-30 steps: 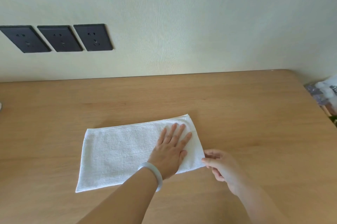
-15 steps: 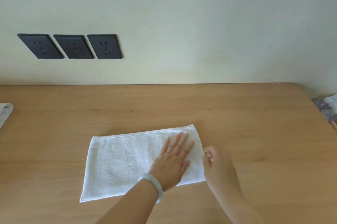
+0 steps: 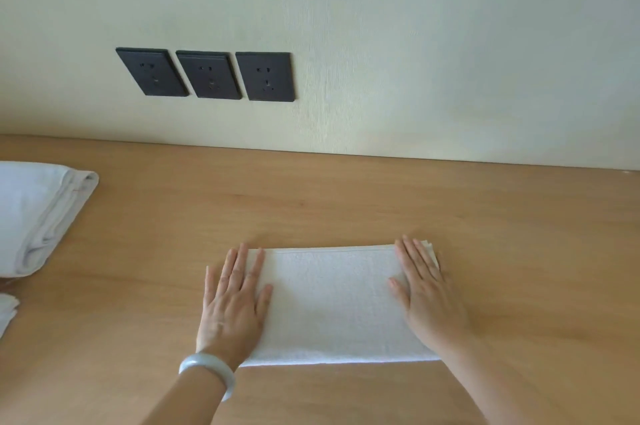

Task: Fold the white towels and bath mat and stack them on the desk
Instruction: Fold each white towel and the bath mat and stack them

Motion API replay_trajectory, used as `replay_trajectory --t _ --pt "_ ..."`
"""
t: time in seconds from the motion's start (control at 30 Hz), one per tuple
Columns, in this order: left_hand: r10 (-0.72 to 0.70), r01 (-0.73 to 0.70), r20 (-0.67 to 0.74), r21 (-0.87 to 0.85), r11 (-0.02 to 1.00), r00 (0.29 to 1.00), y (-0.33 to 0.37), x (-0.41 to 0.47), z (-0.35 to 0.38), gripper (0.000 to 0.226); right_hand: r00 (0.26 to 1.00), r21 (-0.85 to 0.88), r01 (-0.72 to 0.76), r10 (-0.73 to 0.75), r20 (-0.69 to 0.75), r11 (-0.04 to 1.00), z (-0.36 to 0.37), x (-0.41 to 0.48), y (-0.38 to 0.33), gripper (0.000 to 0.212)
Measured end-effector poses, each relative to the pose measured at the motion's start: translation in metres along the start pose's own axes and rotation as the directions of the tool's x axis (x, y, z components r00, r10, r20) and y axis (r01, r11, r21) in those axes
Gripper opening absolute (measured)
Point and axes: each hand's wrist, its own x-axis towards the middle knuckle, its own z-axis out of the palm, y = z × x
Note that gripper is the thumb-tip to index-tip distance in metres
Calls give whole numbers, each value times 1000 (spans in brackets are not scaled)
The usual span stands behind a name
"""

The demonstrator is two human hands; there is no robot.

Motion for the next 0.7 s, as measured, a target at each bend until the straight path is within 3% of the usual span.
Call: replay_trajectory --t 0.1,0.3,0.4,0.53,0.6,0.7 --pt "-48 50 26 -46 998 998 -1 3 1 64 998 -25 4 -2 68 1000 -1 1 1 64" --pt "25 -18 142 -49 999 990 -7 6 -17 87 992 17 18 -20 128 1000 -5 4 5 75" --pt "-82 105 210 -97 990 974 -10 1 -32 84 994 56 10 -17 112 998 -19 4 -2 75" --pt "-337 382 189 -314 869 922 -3 -10 -49 67 963 247 -269 254 92 931 -36 -3 -9 68" --pt "-446 491 208 -334 804 871 -3 -9 -54 58 881 292 -470 463 100 833 -41 -6 -9 61" --pt "-523 635 362 -391 666 771 -3 -4 -64 55 725 256 -685 607 324 682 -53 -6 -3 49"
